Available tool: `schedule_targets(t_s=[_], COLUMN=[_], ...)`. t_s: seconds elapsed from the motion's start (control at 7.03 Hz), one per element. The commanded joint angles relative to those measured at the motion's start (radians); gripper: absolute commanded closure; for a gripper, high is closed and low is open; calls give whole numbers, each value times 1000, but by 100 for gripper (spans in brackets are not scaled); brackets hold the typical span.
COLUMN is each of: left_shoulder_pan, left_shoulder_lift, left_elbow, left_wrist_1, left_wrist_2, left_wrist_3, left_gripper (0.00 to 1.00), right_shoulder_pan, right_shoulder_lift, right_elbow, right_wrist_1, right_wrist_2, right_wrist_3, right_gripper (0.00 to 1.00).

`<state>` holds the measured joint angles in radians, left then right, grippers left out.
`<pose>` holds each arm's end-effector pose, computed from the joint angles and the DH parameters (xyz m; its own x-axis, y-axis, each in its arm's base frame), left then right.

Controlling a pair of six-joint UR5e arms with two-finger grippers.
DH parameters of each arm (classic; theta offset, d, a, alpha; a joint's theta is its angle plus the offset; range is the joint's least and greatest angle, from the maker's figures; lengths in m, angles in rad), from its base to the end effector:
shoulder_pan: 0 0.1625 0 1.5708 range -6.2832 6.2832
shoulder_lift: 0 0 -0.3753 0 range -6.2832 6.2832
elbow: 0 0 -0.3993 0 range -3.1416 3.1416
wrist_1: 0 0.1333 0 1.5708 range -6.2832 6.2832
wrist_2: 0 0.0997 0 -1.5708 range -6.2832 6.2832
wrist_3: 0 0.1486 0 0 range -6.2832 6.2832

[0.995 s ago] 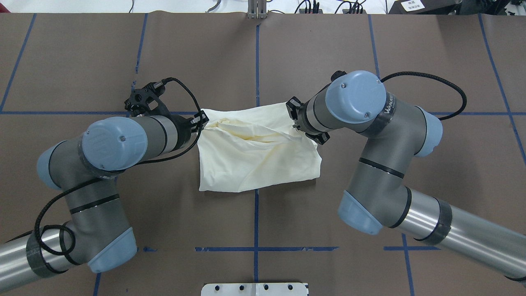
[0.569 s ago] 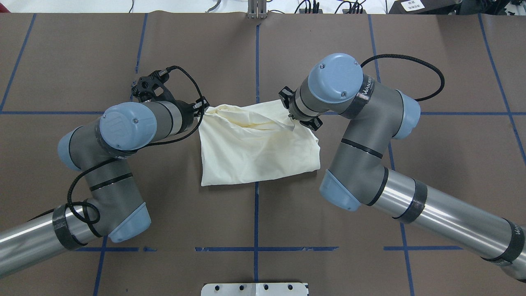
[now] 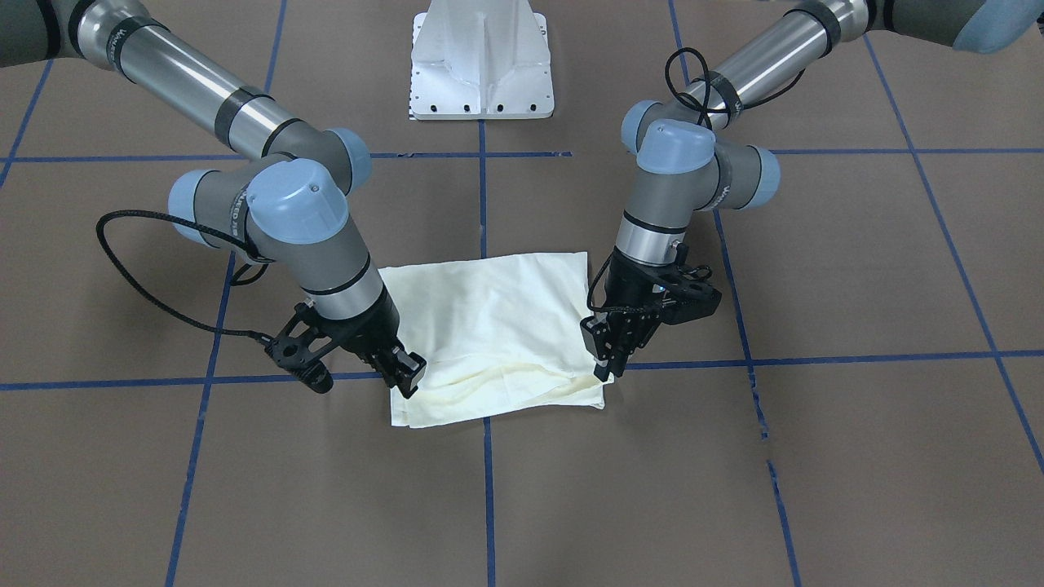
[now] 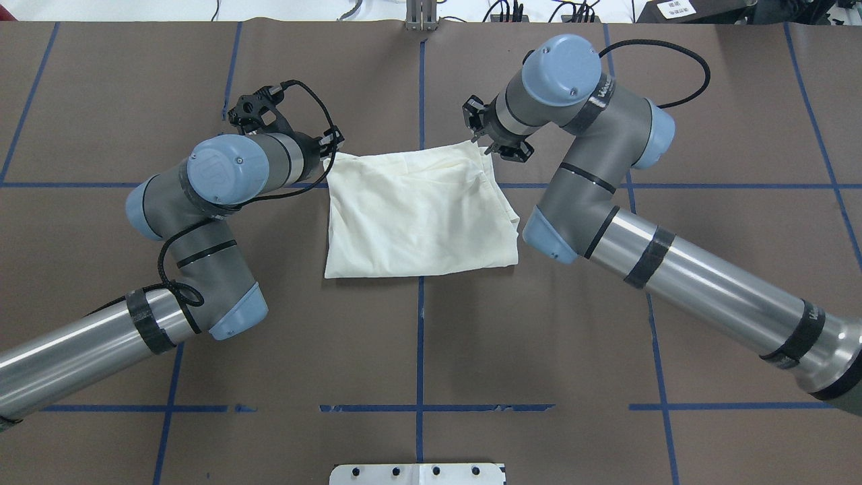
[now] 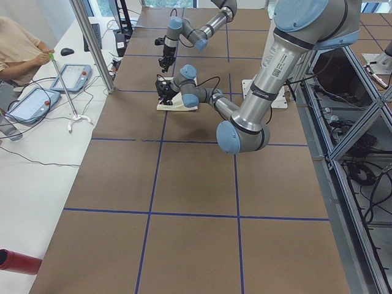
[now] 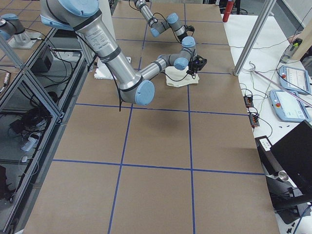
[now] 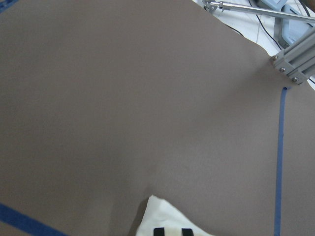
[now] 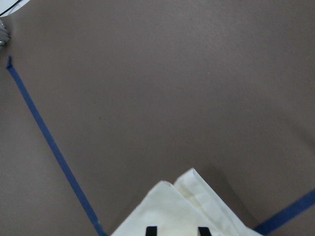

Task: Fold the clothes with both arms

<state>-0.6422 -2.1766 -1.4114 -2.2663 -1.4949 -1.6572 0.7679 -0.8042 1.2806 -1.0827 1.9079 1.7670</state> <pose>0.5141 -0.5650 0.2696 0.2755 -0.3135 -0.9088 0.6788 0.7329 -0.0471 -0.5079 -0.6074 0.2477 0.3124 0.5574 0.7693 -0.5311 0.7739 -0.3451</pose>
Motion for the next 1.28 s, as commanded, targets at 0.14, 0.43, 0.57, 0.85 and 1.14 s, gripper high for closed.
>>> schedule_targets(t_s=[0.14,0.43,0.57,0.85,1.14], left_shoulder_pan=[-16,-16,-51,-190,-482], left_shoulder_lift=[1,97,169,355,589], left_elbow=[-85,-220,-278,-392,-460], left_wrist_1=[-10,1,-1,1,-1], left_wrist_2=[-7,-109,-199,-375,-623], left_wrist_3=[-3,13,119,430,866], left_gripper=[34,42,42,42,41], right_shoulder_pan=[102,116,161,307,571], right_shoulder_lift=[-4,-123,-207,-352,-447], right_elbow=[-21,102,155,180,171], right_wrist_1=[29,26,23,17,-29], right_wrist_2=[154,160,166,228,459], right_wrist_3=[-97,-138,-317,-713,-1101], right_gripper=[0,0,0,0,0])
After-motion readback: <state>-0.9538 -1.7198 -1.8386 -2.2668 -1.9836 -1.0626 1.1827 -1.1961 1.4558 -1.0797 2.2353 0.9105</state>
